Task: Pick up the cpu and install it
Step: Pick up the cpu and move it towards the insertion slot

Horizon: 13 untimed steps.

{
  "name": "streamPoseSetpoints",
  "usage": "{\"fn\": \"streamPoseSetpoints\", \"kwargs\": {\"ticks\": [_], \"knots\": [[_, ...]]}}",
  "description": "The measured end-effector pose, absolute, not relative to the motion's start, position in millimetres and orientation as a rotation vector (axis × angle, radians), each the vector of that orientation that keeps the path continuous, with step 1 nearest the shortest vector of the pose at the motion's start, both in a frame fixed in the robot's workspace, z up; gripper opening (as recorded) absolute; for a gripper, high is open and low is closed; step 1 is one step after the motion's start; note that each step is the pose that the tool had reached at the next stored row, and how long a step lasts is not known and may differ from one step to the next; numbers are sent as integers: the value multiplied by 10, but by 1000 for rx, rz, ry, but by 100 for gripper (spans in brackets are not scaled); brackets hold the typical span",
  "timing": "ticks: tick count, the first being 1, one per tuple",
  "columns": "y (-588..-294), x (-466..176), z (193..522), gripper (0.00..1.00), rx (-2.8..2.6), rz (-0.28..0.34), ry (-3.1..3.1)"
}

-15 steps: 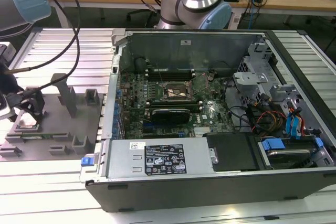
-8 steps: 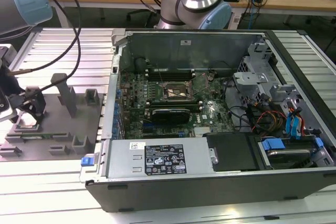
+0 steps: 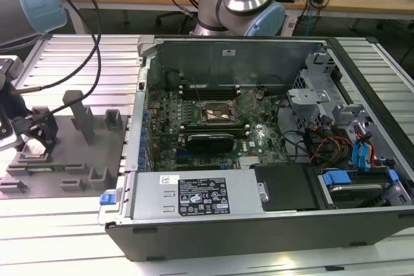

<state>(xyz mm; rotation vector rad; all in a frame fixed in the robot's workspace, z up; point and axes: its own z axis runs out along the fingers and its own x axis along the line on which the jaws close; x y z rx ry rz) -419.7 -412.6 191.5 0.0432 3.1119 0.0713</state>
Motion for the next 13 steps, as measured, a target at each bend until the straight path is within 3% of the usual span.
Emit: {"fn": "streamPoseSetpoints", "kwargs": {"ticks": [13], "knots": [[-4117, -4231, 1897, 66, 45, 71, 3112]]}}
